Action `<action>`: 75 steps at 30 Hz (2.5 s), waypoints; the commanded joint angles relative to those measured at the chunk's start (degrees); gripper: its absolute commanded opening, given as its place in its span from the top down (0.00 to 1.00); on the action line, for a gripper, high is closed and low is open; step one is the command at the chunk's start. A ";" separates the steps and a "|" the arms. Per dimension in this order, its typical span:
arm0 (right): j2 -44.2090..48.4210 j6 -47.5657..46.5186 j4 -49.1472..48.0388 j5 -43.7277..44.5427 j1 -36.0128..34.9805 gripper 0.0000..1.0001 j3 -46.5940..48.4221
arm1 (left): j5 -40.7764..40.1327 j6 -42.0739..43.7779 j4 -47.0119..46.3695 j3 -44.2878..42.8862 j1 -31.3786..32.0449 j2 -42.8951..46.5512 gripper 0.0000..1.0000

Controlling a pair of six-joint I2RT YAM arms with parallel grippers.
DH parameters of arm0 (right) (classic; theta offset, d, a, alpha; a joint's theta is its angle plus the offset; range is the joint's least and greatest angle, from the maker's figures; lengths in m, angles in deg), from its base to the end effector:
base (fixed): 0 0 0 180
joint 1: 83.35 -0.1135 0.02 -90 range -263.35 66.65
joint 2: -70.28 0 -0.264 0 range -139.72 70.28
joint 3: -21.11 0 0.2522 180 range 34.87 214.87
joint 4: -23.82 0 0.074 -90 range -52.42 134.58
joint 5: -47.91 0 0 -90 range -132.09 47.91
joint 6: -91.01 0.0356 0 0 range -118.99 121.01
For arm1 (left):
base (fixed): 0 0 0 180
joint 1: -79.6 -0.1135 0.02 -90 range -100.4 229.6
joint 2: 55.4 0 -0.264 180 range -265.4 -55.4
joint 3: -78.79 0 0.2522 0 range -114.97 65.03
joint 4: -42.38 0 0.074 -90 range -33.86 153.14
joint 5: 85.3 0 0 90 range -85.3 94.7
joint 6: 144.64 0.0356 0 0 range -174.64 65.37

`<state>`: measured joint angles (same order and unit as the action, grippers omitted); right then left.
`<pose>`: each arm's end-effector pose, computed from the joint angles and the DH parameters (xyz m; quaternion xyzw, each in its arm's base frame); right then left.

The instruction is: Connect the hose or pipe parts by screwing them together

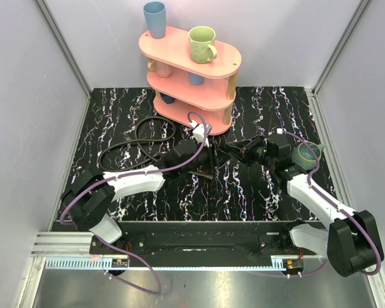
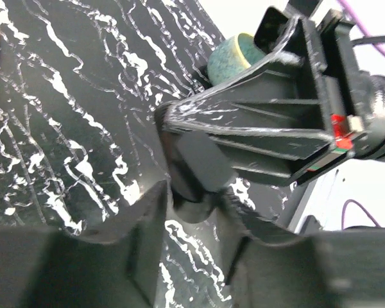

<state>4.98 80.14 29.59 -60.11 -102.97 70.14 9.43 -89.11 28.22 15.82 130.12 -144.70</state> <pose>0.2334 0.0949 0.2422 0.3305 0.7545 0.5035 0.2609 0.2202 -0.2719 0.2425 0.1342 0.7662 -0.4477 0.4411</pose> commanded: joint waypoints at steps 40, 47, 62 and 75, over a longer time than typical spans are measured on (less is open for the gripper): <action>6.50 -46.01 -12.74 -48.33 -0.69 0.22 4.03 | 51.25 -0.41 19.84 1.84 -11.06 19.95 1.00; 6.33 -43.45 -16.35 -50.35 -1.74 0.21 2.09 | 51.69 -2.51 16.95 2.10 -11.06 18.02 1.00; 4.47 -46.61 -9.41 -50.09 -3.94 0.35 3.14 | 54.59 -6.48 11.57 1.84 -11.06 17.23 1.00; 9.66 -45.13 -11.60 -48.25 -3.94 0.91 2.18 | 52.32 -9.20 9.11 1.49 -12.46 17.49 0.82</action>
<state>10.99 33.98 21.59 -108.55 -106.27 72.13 64.36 -96.63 41.79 18.79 118.49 -127.85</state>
